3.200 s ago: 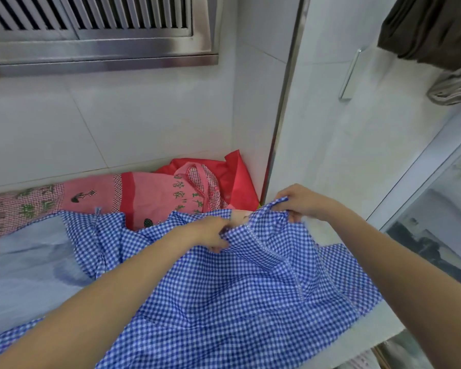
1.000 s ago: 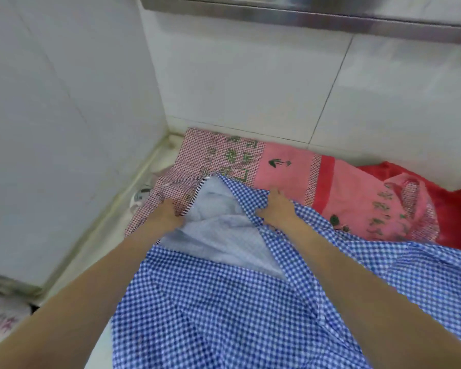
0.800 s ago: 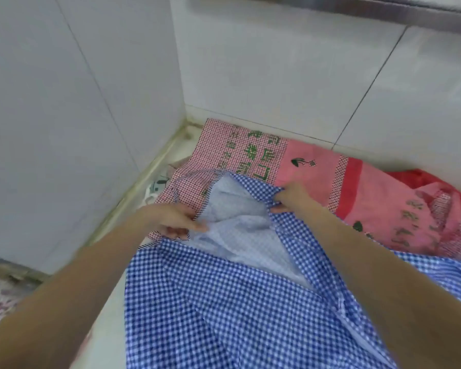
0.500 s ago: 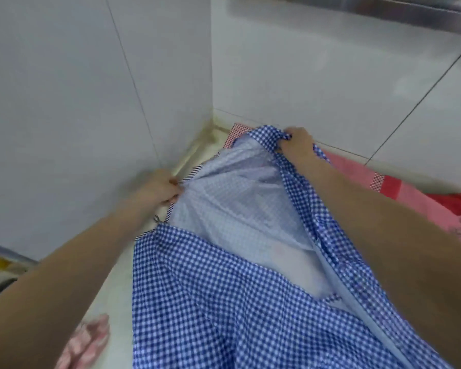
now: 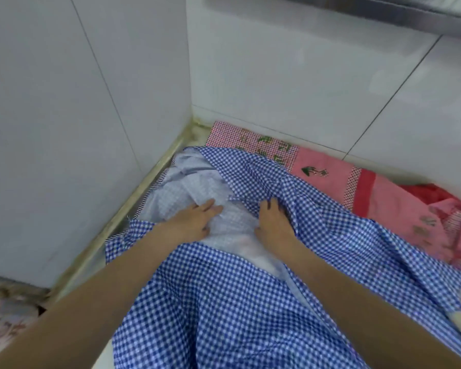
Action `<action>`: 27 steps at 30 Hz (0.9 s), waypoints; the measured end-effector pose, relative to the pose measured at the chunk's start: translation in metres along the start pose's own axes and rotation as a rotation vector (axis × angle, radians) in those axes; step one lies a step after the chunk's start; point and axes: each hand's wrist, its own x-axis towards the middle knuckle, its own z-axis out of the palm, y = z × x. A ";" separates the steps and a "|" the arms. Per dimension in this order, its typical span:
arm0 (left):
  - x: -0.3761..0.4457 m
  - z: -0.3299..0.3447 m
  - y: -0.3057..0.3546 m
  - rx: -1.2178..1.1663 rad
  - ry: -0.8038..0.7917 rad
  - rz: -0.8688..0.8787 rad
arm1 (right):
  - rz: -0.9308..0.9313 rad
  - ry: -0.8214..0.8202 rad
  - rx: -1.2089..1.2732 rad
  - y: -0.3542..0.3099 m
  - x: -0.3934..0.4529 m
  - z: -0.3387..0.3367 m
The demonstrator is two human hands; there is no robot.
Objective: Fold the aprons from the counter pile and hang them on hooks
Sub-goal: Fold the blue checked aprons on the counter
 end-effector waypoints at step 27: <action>-0.058 -0.032 -0.012 -1.238 0.341 -0.621 | -0.432 -0.764 0.238 0.019 -0.072 -0.019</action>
